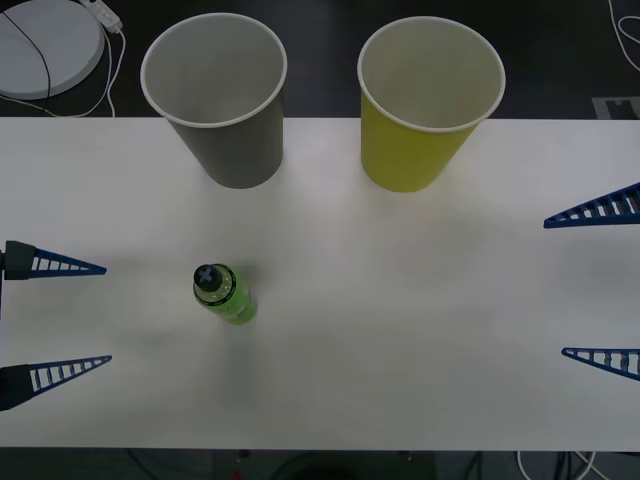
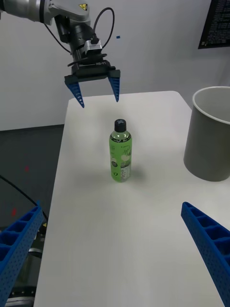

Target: Put the can into the green bin and the plastic bottle into the gray bin

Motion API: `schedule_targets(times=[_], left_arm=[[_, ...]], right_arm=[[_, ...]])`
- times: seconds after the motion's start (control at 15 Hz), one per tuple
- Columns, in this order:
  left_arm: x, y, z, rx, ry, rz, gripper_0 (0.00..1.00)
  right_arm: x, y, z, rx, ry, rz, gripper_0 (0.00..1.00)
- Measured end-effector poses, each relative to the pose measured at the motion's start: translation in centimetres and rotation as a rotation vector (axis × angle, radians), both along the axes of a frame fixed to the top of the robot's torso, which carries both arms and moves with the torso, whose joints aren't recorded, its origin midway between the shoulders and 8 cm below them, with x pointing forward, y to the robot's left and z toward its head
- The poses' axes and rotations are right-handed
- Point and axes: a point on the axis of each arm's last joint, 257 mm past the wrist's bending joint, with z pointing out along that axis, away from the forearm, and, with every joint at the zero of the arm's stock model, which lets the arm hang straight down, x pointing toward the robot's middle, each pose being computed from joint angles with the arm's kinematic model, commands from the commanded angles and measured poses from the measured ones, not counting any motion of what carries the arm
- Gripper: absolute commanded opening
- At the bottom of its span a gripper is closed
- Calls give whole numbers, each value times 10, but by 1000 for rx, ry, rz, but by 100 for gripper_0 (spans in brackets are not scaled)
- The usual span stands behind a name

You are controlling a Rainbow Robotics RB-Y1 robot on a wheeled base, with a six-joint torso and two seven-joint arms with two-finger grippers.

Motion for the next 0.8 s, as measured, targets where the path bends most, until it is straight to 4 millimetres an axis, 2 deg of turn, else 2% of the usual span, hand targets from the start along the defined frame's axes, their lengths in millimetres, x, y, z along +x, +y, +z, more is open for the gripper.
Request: schedule_targets(times=[0.27, 0.8], left_arm=[[4, -14, -9, -71, -15, 31, 100], [17, -25, -39, -110, -17, 117, 100]], right_arm=[[0, 0, 0, 0, 0, 0, 100], [0, 0, 0, 0, 0, 0, 100]])
